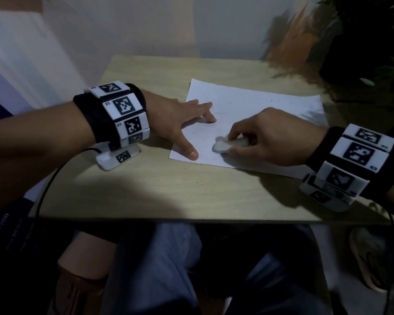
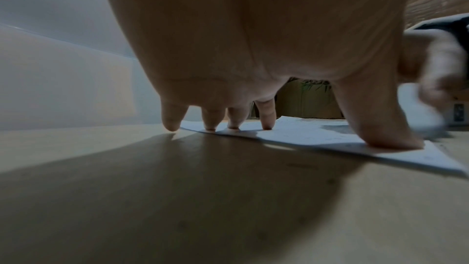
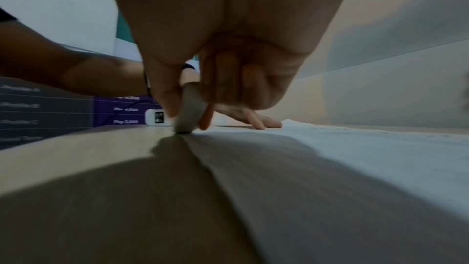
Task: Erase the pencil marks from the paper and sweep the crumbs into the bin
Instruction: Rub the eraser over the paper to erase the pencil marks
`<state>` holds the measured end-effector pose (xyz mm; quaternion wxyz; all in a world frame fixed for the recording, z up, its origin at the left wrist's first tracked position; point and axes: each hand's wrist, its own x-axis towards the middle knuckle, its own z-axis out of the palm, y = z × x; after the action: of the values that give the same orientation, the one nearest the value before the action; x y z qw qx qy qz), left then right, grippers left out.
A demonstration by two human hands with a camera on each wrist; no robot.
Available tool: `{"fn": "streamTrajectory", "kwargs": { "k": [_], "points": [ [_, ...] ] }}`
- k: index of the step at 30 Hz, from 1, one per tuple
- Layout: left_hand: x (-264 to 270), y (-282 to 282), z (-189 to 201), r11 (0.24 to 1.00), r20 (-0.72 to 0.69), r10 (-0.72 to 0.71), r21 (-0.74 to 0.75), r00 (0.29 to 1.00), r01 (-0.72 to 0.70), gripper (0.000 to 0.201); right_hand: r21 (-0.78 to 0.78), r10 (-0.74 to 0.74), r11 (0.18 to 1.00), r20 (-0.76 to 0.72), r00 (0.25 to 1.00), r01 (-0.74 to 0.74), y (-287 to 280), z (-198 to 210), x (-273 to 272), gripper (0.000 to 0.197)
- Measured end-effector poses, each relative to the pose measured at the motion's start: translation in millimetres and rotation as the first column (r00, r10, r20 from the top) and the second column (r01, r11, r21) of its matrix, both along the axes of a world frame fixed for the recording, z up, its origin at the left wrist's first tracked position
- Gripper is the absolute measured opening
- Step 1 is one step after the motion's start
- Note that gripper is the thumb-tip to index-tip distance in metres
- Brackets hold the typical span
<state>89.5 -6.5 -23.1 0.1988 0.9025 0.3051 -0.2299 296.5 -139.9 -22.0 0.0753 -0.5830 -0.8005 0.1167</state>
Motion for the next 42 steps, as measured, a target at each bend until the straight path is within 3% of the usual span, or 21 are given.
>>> {"fn": "streamTrajectory", "kwargs": {
  "k": [3,9,14,19,22,28,32,34,36,39,42],
  "points": [
    [-0.8,2.7,-2.7,1.000,0.001,0.003,0.008,1.000,-0.003,0.106,-0.158,0.072,0.984,-0.071,0.995,-0.082,-4.8,2.5,-3.7,0.034],
    [-1.3,9.4,-8.1,1.000,-0.002,-0.024,0.006,1.000,0.024,0.110,0.007,-0.050,0.999,0.024,0.998,0.050,4.4,2.3,1.5,0.044],
    [-1.3,8.2,-7.5,1.000,-0.006,-0.010,0.005,1.000,0.010,0.109,-0.168,0.034,0.985,-0.032,0.999,-0.039,-2.0,3.9,-1.0,0.033],
    [-0.9,9.8,-8.0,1.000,-0.001,-0.028,0.003,1.000,0.028,0.107,-0.004,-0.044,0.999,0.032,0.998,0.044,3.3,1.2,4.2,0.047],
    [-0.2,8.0,-7.2,0.999,-0.003,-0.024,0.024,1.000,0.024,0.105,-0.061,-0.004,0.998,-0.013,1.000,0.003,-1.3,1.4,2.3,0.050],
    [-0.4,5.3,-5.4,0.998,0.010,0.009,0.054,1.000,-0.010,0.102,0.067,-0.079,0.994,-0.052,0.995,0.083,8.5,-5.3,10.7,0.034],
    [0.9,7.8,-5.4,0.999,0.013,0.014,0.035,1.000,-0.015,0.103,-0.061,-0.016,0.998,-0.060,0.998,0.012,5.7,-4.8,9.8,0.033],
    [0.7,6.5,-4.7,0.999,0.009,0.012,0.033,1.000,-0.012,0.106,-0.136,0.015,0.990,-0.102,0.995,-0.029,3.9,-1.6,6.5,0.044],
    [1.7,3.5,-2.9,1.000,0.010,0.015,0.027,1.000,-0.015,0.106,-0.102,-0.031,0.995,-0.112,0.993,0.019,6.5,-0.9,7.9,0.051],
    [2.6,0.4,-0.5,0.999,0.013,0.031,0.010,0.999,-0.031,0.105,0.002,-0.107,0.994,-0.068,0.992,0.107,10.8,-4.0,11.1,0.040],
    [2.3,0.8,0.0,0.999,0.010,0.036,0.005,0.999,-0.036,0.107,-0.060,-0.030,0.998,-0.071,0.997,0.026,6.8,-4.6,7.6,0.035]
  ]
}}
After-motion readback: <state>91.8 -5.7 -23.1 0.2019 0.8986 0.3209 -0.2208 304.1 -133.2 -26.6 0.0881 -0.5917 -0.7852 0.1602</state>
